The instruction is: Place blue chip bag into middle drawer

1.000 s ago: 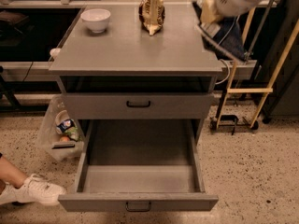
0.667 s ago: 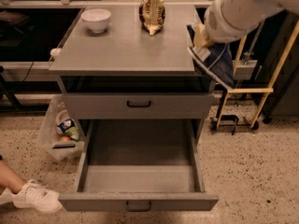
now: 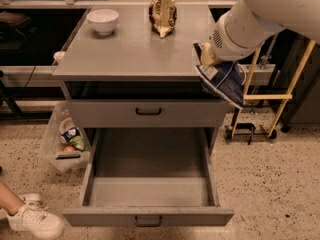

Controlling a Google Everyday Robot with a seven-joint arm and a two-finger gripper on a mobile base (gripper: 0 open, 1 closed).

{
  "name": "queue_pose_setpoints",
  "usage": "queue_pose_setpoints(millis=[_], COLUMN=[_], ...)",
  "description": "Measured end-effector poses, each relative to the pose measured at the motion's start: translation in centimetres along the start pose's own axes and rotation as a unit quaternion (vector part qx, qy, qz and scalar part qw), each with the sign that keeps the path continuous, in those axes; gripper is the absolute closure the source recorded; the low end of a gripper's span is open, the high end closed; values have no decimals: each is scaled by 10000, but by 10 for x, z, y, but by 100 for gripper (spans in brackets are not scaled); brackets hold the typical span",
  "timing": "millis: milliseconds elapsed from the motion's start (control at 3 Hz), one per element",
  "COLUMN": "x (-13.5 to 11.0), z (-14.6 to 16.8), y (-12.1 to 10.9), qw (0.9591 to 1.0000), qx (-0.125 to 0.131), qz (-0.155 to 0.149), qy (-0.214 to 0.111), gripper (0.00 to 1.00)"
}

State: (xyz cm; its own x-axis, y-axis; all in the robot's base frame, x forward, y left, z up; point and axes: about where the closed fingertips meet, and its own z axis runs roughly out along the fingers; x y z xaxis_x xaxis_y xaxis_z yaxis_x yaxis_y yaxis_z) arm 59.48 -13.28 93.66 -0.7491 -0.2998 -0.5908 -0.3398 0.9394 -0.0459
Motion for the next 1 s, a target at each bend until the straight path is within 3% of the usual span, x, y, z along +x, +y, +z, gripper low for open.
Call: queue_pose_setpoints(millis=[333, 667, 1000], x=[22, 62, 120], z=[44, 127, 209], y=[16, 71, 127], qw=[9998, 9986, 9929], qx=[-63, -359, -770], qz=[203, 356, 693], qy=[57, 179, 590], gripper=[100, 100, 100])
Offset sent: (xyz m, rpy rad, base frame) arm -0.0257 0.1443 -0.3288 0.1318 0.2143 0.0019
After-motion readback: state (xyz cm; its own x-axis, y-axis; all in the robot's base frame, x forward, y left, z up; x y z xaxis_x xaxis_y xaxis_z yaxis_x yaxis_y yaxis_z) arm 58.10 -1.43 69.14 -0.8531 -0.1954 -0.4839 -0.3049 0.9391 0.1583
